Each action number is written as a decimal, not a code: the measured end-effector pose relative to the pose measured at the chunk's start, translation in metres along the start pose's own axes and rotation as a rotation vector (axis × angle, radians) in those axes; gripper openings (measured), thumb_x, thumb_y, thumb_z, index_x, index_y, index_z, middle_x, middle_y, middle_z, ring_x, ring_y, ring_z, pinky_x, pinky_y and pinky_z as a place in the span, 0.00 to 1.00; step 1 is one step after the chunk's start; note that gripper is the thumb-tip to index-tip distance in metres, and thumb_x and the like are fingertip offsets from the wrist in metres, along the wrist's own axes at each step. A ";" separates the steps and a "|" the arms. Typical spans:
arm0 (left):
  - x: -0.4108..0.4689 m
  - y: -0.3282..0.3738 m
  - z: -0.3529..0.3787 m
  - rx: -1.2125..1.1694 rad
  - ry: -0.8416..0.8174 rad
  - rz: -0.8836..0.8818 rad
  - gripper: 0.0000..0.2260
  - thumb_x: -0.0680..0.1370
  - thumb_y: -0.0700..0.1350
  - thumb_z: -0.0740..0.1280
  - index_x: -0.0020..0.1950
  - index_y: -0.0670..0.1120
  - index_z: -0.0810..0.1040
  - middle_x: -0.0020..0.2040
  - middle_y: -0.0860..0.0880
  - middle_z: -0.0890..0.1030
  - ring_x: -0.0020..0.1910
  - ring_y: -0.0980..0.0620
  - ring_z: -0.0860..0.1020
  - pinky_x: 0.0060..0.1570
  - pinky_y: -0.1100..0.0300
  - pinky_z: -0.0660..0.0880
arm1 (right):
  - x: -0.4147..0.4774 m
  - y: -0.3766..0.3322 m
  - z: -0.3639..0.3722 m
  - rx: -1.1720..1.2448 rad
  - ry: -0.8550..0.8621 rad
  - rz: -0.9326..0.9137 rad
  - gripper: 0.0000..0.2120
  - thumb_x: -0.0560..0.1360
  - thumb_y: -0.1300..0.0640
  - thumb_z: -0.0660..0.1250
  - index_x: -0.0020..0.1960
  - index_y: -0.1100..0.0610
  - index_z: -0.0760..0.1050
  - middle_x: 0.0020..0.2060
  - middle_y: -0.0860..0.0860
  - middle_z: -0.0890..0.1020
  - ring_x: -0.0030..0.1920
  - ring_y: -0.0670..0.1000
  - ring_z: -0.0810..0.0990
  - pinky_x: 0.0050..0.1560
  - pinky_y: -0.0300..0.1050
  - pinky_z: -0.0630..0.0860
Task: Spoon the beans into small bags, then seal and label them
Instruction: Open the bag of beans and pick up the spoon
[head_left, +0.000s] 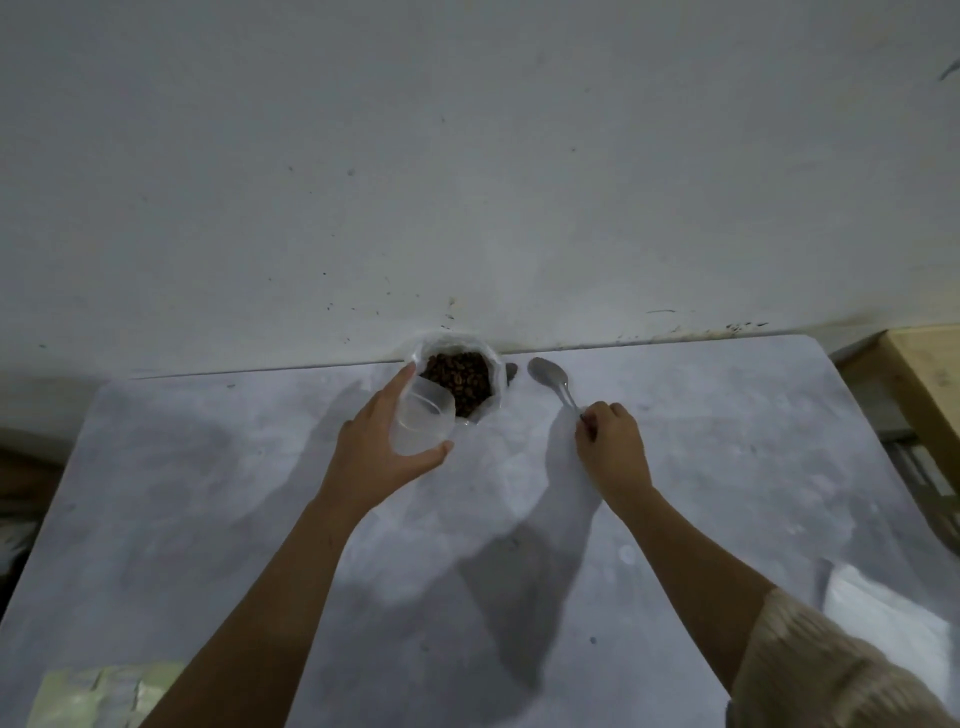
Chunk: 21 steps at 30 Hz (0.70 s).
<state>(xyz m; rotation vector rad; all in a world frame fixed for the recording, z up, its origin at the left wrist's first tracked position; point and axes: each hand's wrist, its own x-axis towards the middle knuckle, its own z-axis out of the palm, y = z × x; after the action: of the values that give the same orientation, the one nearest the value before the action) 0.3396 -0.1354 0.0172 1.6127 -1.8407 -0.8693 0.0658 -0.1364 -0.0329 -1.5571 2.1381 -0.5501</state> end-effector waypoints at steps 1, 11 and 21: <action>0.000 0.001 0.001 0.005 0.001 -0.005 0.41 0.65 0.61 0.74 0.72 0.66 0.55 0.66 0.69 0.62 0.64 0.64 0.65 0.64 0.57 0.66 | 0.000 0.000 0.000 -0.001 -0.003 0.009 0.08 0.78 0.63 0.59 0.50 0.66 0.75 0.44 0.60 0.76 0.46 0.58 0.75 0.45 0.44 0.70; -0.004 0.002 -0.005 0.039 0.024 -0.009 0.43 0.62 0.69 0.69 0.73 0.65 0.54 0.67 0.57 0.69 0.64 0.54 0.69 0.63 0.52 0.62 | -0.031 -0.035 -0.027 0.732 0.289 0.154 0.04 0.74 0.65 0.68 0.47 0.63 0.80 0.39 0.58 0.83 0.34 0.49 0.83 0.38 0.38 0.81; -0.011 -0.015 -0.028 0.151 0.091 -0.040 0.44 0.62 0.67 0.70 0.74 0.62 0.54 0.61 0.53 0.69 0.61 0.52 0.67 0.58 0.54 0.59 | -0.041 -0.096 -0.030 1.126 0.324 0.025 0.06 0.76 0.62 0.66 0.41 0.58 0.79 0.31 0.49 0.82 0.37 0.53 0.83 0.46 0.44 0.81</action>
<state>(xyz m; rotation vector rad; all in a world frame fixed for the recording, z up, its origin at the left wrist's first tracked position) 0.3716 -0.1290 0.0245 1.7558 -1.8538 -0.6755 0.1353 -0.1235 0.0491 -0.8051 1.4860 -1.6958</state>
